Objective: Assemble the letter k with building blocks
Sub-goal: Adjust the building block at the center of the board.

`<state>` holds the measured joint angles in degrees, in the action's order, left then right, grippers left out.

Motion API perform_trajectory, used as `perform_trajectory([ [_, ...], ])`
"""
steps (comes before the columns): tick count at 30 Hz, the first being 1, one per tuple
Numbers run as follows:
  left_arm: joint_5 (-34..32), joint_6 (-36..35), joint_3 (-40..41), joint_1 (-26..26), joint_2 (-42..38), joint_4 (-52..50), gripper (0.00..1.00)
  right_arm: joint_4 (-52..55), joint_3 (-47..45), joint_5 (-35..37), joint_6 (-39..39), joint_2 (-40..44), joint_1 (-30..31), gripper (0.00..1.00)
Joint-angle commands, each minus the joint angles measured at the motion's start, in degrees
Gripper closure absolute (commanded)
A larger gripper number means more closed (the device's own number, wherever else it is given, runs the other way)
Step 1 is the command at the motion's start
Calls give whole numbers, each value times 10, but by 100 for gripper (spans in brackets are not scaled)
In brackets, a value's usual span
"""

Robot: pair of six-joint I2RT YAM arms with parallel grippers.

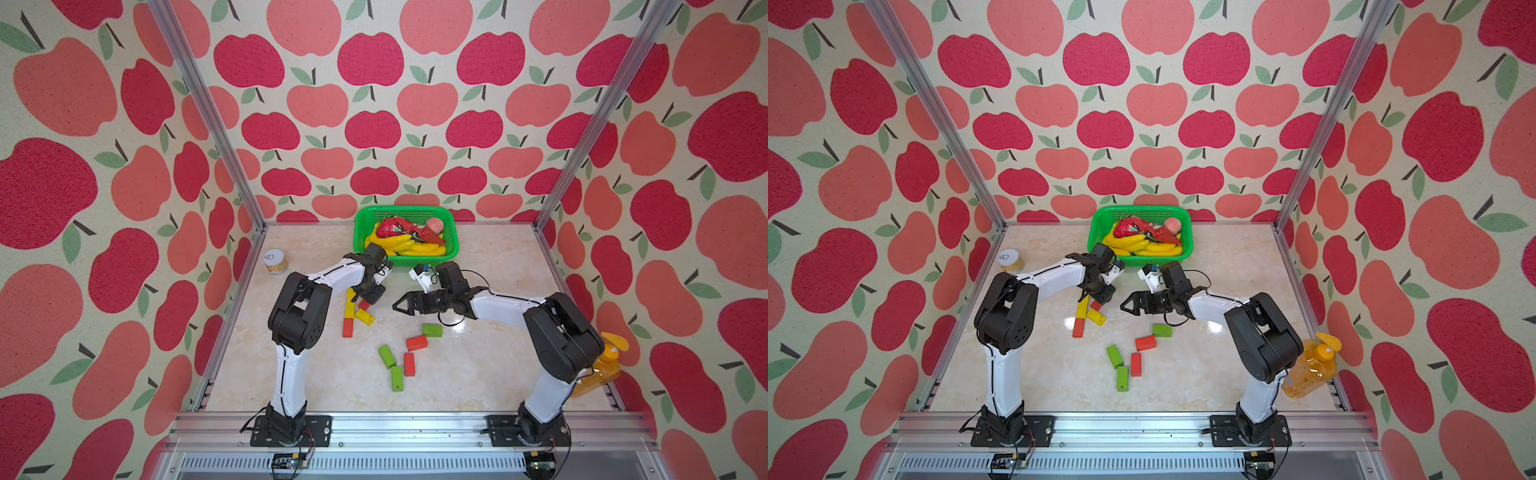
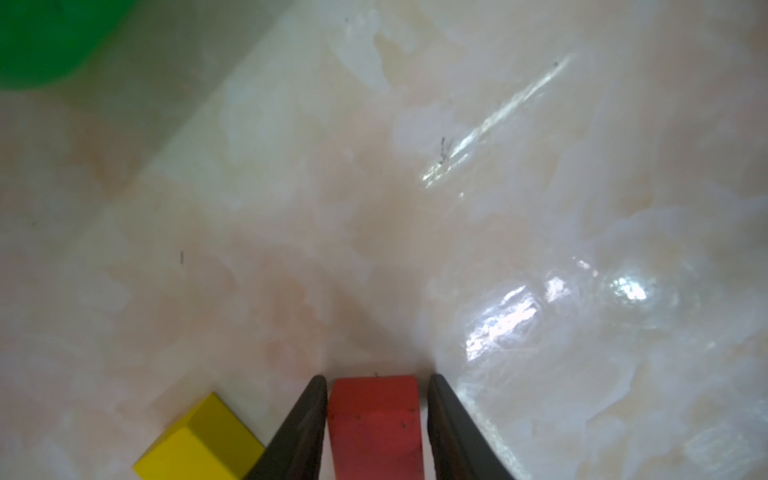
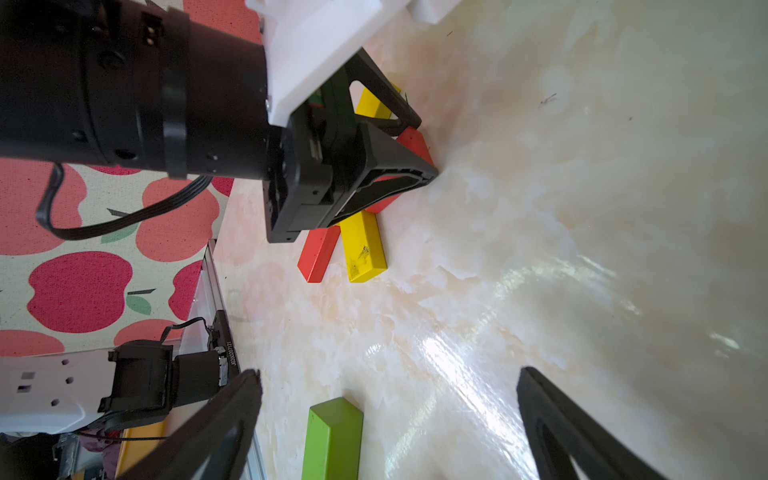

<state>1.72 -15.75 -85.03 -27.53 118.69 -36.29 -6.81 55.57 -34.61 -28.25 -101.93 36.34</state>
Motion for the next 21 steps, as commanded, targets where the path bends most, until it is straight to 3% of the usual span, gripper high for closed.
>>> perform_trajectory([
  [1,-24,-47,-10,0,33,-32,58,-10,-9,-2,-8,3,1,1],
  [7,-23,-32,-19,3,29,-39,46,-13,-9,-5,-8,-1,1,1],
  [13,-6,-14,-4,4,11,-45,46,-3,-2,-8,-3,-6,1,1],
  [21,4,6,16,4,-2,-52,64,-1,0,-9,-6,-7,1,1],
])
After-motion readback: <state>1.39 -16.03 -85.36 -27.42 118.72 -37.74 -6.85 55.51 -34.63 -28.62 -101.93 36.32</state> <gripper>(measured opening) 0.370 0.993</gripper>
